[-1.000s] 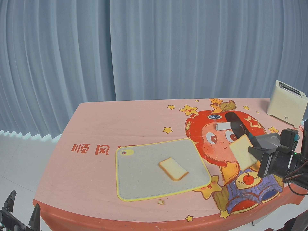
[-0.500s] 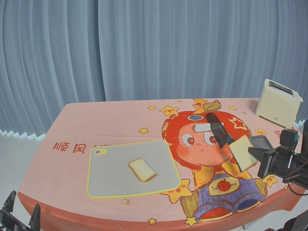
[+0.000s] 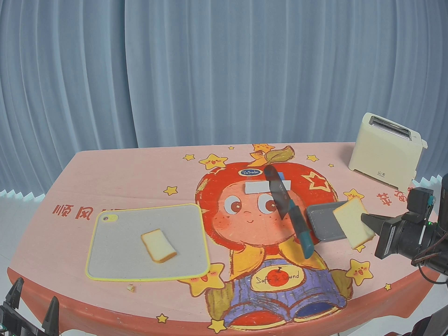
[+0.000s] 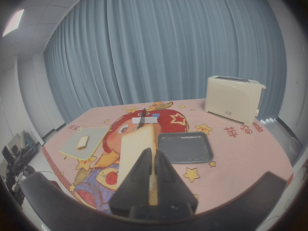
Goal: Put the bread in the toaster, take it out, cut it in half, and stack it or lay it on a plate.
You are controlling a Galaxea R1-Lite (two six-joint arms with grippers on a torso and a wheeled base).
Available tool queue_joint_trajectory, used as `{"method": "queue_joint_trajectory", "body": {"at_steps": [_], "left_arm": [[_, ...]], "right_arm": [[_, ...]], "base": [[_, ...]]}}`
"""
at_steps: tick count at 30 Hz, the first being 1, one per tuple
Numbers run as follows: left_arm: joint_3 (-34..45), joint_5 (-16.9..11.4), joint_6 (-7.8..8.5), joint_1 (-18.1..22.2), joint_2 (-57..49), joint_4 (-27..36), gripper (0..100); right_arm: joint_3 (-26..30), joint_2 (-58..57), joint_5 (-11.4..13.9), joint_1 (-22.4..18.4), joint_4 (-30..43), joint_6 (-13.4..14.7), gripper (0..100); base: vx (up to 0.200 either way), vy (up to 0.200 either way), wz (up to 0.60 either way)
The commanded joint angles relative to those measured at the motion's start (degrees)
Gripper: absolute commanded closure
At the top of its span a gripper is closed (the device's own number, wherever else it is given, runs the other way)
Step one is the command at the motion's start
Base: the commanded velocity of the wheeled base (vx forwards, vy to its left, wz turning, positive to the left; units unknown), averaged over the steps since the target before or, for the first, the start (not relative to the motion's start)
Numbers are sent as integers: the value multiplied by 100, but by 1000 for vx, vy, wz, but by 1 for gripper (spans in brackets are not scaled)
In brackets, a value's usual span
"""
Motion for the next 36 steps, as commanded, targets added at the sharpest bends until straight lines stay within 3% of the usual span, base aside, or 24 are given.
{"method": "queue_joint_trajectory", "body": {"at_steps": [1,19,29,32,36], "left_arm": [[101,1,-1,-2,-57,-1,0],[101,1,-1,-2,-57,-1,0],[101,1,7,-2,-57,-1,0],[101,1,7,-2,-57,-1,0],[101,1,7,-2,-57,-1,0]], "right_arm": [[-6,12,-3,3,-3,1,100],[12,39,-12,-23,-3,10,100],[-155,285,-12,-94,-12,370,100],[-234,426,5,-111,-12,625,100],[-270,505,67,-278,-20,642,100]], "base": [[0,0,0],[0,0,0],[0,0,0],[0,0,0],[0,0,0]]}}
